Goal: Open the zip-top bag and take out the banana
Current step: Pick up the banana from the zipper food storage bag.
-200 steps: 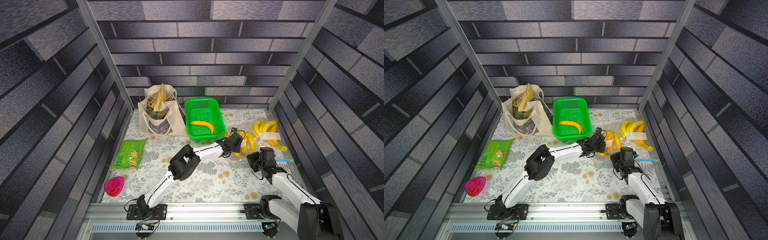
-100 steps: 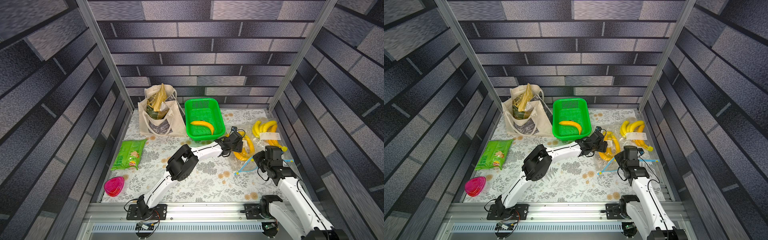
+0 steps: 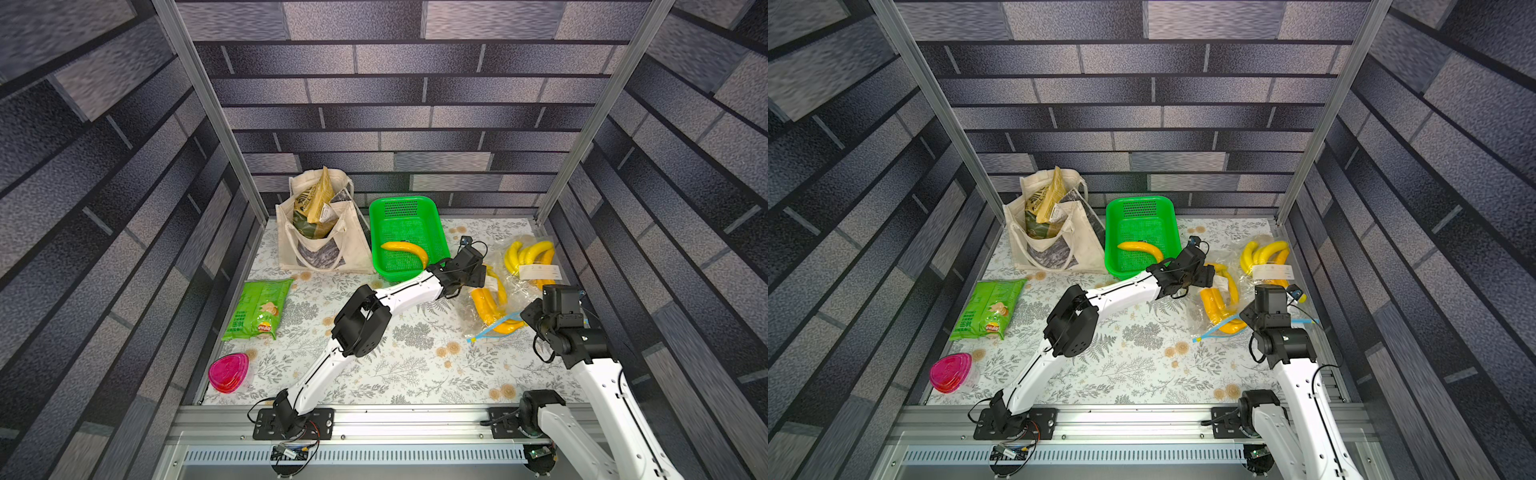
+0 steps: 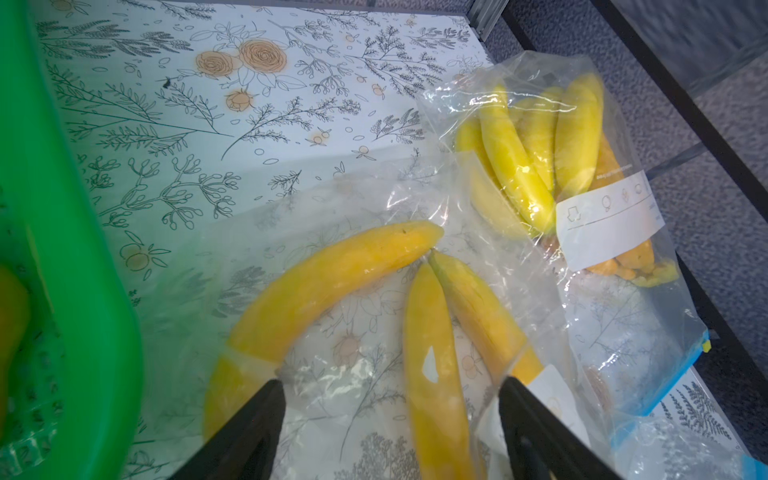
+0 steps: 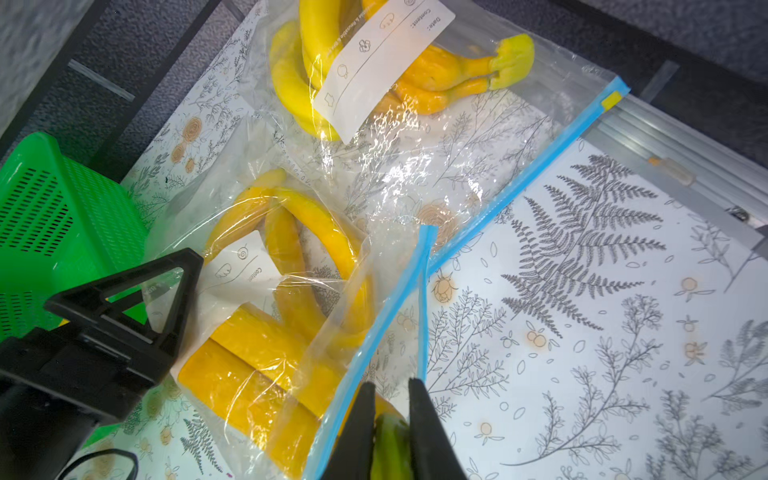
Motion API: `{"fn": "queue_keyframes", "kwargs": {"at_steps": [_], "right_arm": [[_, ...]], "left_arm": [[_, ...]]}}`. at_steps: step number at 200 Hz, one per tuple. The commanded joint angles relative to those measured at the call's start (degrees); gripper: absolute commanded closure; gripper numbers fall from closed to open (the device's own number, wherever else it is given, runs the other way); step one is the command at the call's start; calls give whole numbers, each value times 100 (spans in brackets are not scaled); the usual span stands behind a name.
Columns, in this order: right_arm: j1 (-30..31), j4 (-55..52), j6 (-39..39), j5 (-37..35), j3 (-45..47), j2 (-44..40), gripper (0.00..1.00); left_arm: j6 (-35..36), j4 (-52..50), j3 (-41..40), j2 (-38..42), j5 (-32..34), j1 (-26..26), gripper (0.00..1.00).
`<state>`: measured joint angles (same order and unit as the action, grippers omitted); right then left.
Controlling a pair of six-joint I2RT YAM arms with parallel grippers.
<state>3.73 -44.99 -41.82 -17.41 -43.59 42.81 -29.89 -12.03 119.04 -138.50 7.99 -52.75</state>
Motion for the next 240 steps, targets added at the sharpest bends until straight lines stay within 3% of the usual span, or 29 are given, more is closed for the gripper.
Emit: {"fn": "queue_keyframes", "kwargs": {"at_steps": [1, 81, 125, 180, 240], "right_arm": [[-17, -511, 401, -470, -423, -97, 82], [-6, -1540, 1142, -430, -1307, 264, 83], [-13, -2174, 1529, -933, -1974, 346, 83], [-12, -2479, 1769, -1383, -2215, 539, 83], [80, -2631, 1813, -1224, -2293, 1260, 86]], "left_arm": [[216, -376, 269, -230, 162, 45, 16], [365, -726, 933, -573, 299, 72, 16], [384, -788, 1076, -614, 357, 90, 16], [405, -825, 1124, -591, 403, 86, 15], [509, -893, 1283, -547, 467, 96, 14]]}}
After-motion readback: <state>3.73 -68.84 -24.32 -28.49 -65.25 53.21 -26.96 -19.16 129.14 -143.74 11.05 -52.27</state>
